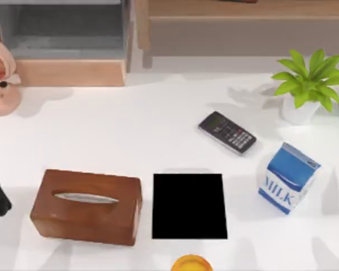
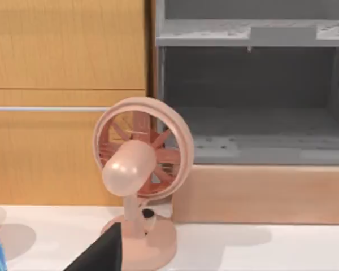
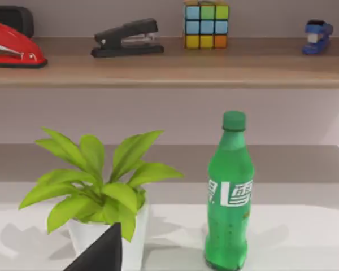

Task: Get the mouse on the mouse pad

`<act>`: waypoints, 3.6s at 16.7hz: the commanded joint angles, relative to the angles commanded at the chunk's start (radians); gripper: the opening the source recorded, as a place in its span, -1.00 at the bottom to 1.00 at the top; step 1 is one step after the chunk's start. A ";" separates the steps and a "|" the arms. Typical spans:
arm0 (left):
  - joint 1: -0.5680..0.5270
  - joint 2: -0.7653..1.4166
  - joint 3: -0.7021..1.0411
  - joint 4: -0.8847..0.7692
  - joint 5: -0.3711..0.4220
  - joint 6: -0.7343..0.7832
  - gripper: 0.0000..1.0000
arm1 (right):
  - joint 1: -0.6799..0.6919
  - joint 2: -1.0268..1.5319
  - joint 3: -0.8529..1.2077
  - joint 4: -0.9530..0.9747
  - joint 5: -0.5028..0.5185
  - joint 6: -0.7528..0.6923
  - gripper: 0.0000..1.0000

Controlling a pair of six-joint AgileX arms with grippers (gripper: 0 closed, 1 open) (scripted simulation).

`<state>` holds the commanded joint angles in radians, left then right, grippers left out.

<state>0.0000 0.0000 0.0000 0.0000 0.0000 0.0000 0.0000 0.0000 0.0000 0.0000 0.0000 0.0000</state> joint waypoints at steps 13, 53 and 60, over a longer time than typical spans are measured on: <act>0.000 0.000 0.000 0.000 0.000 0.000 1.00 | -0.023 0.689 0.525 -0.429 -0.003 -0.160 1.00; 0.000 0.000 0.000 0.000 0.000 0.000 1.00 | -0.062 1.946 1.075 -0.699 -0.004 -0.384 0.40; 0.000 0.000 0.000 0.000 0.000 0.000 1.00 | -0.062 1.946 1.075 -0.699 -0.004 -0.384 -0.66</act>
<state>0.0000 0.0000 0.0000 0.0000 0.0000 0.0000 -0.0619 1.9456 1.0751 -0.6992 -0.0035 -0.3844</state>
